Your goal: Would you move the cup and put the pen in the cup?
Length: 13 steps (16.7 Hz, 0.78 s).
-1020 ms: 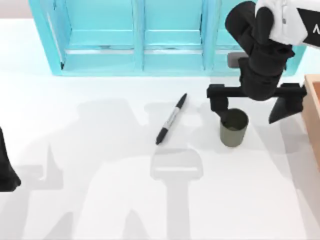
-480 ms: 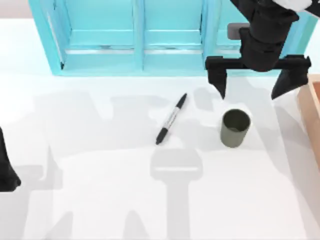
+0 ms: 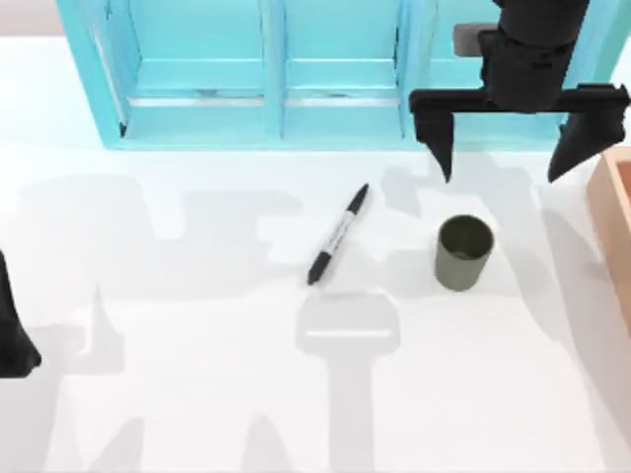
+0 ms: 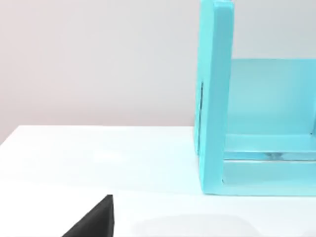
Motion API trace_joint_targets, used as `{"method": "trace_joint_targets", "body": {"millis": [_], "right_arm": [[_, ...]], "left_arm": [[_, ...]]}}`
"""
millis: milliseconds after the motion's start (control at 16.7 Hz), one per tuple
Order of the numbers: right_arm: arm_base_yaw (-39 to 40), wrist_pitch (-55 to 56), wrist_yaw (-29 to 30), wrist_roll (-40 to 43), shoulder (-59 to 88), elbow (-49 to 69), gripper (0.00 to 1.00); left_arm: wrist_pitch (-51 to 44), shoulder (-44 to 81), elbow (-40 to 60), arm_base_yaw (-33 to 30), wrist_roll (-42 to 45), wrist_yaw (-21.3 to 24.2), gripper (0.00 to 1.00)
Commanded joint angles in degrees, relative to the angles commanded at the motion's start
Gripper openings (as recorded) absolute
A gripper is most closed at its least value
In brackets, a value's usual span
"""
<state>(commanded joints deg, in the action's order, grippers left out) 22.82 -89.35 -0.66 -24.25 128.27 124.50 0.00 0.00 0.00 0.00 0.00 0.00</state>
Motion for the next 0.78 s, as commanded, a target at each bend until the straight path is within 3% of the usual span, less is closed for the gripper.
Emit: {"method": "trace_joint_targets", "body": {"millis": [360,780], "right_arm": [[-0.2,-9.7,0.8,0.3,-0.6,12.4,1.00],[0.0,-10.7,0.8,0.3,-0.6,13.7,1.00]], "left_arm": [[0.0,0.0,0.0,0.0,0.0,0.0,1.00],[0.0,0.0,0.0,0.0,0.0,0.0,1.00]]}}
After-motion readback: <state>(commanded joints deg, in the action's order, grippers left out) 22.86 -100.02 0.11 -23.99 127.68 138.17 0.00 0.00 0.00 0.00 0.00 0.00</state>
